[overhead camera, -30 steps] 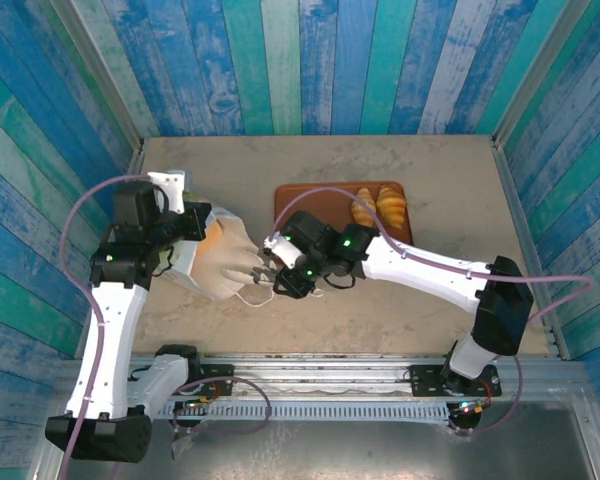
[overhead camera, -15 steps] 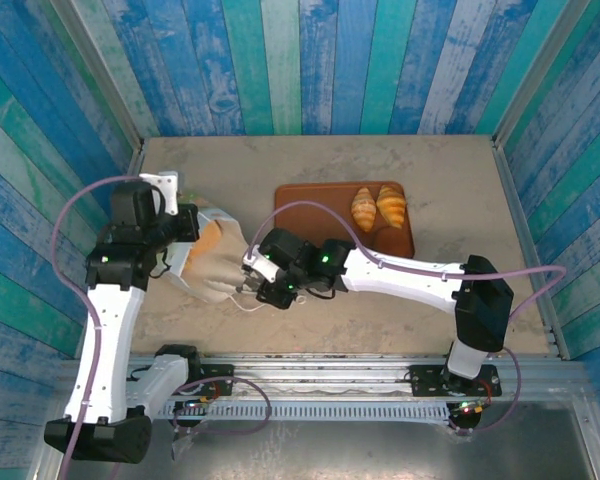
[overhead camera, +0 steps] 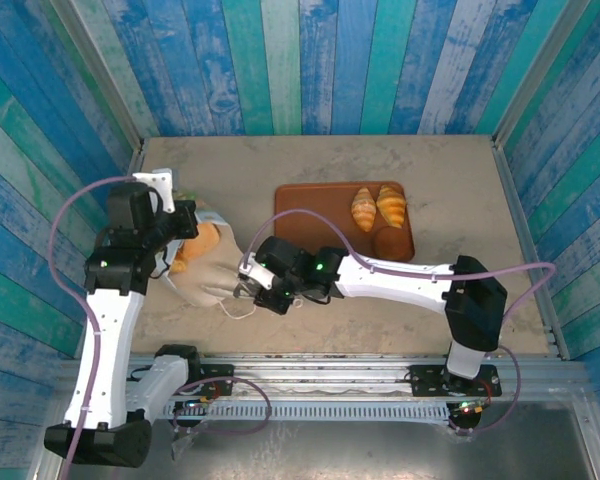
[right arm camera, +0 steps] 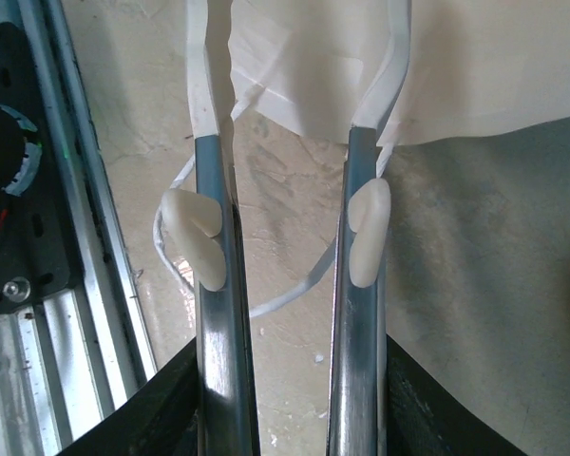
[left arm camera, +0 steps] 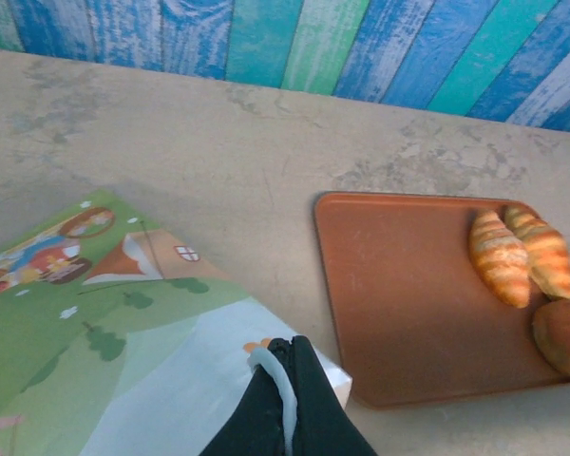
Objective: Take the fake bread out of the paper bag
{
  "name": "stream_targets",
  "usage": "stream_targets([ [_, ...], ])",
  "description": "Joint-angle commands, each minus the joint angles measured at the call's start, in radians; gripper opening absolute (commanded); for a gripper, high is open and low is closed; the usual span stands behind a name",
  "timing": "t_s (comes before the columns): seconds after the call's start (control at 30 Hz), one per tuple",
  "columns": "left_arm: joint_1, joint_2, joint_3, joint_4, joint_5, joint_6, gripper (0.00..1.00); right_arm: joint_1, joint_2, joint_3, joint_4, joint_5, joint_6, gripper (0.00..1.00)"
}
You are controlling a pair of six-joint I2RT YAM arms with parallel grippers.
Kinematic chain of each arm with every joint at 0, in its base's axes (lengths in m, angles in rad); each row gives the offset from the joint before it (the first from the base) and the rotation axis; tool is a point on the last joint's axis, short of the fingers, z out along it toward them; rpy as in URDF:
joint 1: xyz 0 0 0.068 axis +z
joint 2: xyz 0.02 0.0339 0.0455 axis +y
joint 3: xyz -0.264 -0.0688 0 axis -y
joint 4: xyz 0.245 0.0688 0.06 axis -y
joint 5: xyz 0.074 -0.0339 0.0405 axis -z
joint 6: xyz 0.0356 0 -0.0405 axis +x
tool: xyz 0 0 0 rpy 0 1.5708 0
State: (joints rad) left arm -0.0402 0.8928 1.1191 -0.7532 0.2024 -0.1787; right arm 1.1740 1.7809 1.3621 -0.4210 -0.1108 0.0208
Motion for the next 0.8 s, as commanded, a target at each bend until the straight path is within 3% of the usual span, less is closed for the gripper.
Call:
stream_targets([
  [0.0,0.0,0.025,-0.002,0.066,0.082,-0.033,0.0,0.003,0.041,0.06,0.014,0.009,-0.024,0.44],
  [0.13,-0.001,0.045,0.001,0.11,0.152,-0.068,0.0,0.003,0.099,0.144,-0.011,0.039,-0.028,0.45],
  [0.37,-0.001,0.052,-0.012,0.119,0.189,-0.037,0.0,0.004,0.23,0.282,-0.022,0.121,-0.109,0.47],
  [0.53,-0.001,0.045,-0.038,0.146,0.22,-0.031,0.0,0.003,0.332,0.41,-0.079,0.084,-0.188,0.49],
  [0.77,-0.002,0.013,-0.075,0.161,0.243,-0.027,0.0,0.003,0.436,0.547,-0.117,0.165,-0.194,0.51],
])
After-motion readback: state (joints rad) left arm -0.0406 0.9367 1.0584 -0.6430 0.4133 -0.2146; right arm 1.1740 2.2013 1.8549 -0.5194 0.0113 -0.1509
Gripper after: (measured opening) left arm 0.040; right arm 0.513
